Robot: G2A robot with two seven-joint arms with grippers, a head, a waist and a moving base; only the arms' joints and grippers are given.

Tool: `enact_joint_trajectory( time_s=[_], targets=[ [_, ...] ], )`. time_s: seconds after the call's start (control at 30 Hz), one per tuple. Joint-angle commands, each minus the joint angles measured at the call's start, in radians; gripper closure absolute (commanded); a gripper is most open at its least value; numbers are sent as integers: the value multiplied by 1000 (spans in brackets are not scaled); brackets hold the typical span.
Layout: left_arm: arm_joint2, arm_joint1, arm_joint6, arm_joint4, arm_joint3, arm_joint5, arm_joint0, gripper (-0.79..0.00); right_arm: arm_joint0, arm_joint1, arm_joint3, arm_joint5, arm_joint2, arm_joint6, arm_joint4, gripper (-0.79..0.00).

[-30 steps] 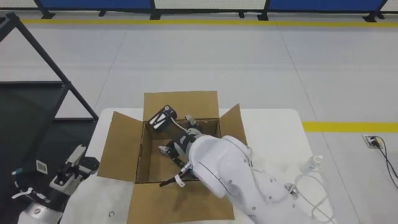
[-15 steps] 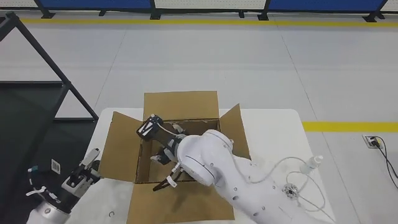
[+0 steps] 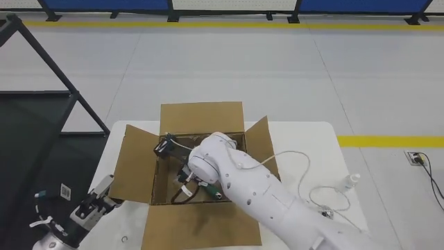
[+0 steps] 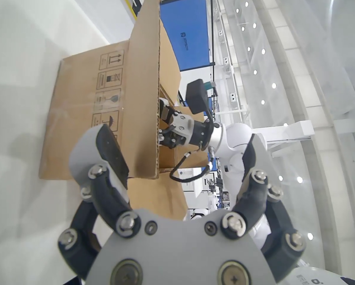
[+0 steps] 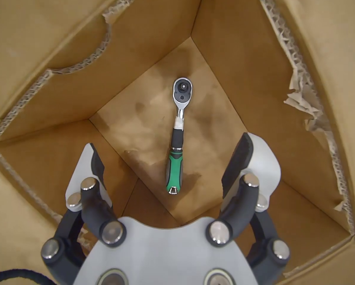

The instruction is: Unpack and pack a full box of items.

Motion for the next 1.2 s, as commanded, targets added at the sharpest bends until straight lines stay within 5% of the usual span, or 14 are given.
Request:
enact_joint_trajectory(
  time_s=[0.0,0.47,0.6,0.7,0.83,0.97,1.07,1.17],
  targets=[
    [1,1,1,-12,-4,-3,5,-785,4,-25,61,4,-16,-21,4,-785],
    [10,7,21,-33,-18,-20,23,-785,-14,-152,343,105,-70,-174,-25,-785],
    [6,9,25,-43,-18,-26,29,-785,-6,-176,396,85,-68,-185,-22,-674],
    [3,11,27,-51,-19,-28,31,-785,-1,-191,429,74,-68,-193,-27,-419],
    [0,13,25,-61,-19,-33,34,-785,1,-210,458,74,-80,-203,-60,-329],
    [-2,15,28,-66,-16,-39,35,-785,5,-223,483,66,-77,-210,-64,-382],
    [3,16,87,16,-8,-52,30,-785,11,-226,486,60,-71,-224,-56,-748],
    [29,16,121,59,-1,-54,29,-785,18,-225,489,58,-63,-239,-47,-779]
  ],
)
